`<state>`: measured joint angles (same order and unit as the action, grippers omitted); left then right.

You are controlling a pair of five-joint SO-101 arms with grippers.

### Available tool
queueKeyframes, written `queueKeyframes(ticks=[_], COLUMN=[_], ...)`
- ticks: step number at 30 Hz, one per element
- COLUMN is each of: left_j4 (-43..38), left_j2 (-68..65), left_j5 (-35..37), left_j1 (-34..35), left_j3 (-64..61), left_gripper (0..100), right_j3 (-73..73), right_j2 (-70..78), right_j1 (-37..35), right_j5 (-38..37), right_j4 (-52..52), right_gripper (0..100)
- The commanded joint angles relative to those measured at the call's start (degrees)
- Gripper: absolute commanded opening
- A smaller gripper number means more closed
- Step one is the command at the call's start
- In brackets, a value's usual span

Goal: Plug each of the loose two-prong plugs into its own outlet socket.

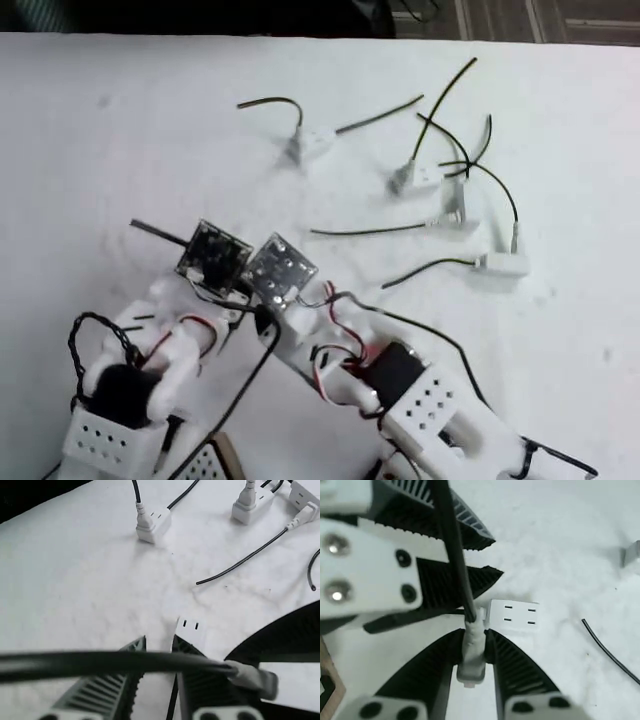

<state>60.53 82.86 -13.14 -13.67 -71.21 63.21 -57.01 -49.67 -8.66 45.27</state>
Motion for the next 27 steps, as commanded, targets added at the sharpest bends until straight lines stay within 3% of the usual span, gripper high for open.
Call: queueKeyframes(ticks=[1,4,9,27], left_j4=[0.4,1.5,2.0,0.4], left_j2=[0.7,0.7,0.7,0.7], left_j5=[-0.7,-1.1,-1.9,2.2], left_j1=[-2.1,-5.7,-5.6,8.0], left_j3=[0.3,0.3,0.4,2.4], left_gripper=[11,11,13,14], right_j3=[-0.8,-0.8,-0.7,-0.7], right_j2=[1.2,1.6,1.2,1.1], right_j1=[-1.0,-1.4,-1.4,-1.1], right_j5=[0.6,0.6,0.6,0.7], right_j4=[-2.1,-2.2,-1.9,-1.8], right_gripper=[1.8,1.8,1.8,1.8])
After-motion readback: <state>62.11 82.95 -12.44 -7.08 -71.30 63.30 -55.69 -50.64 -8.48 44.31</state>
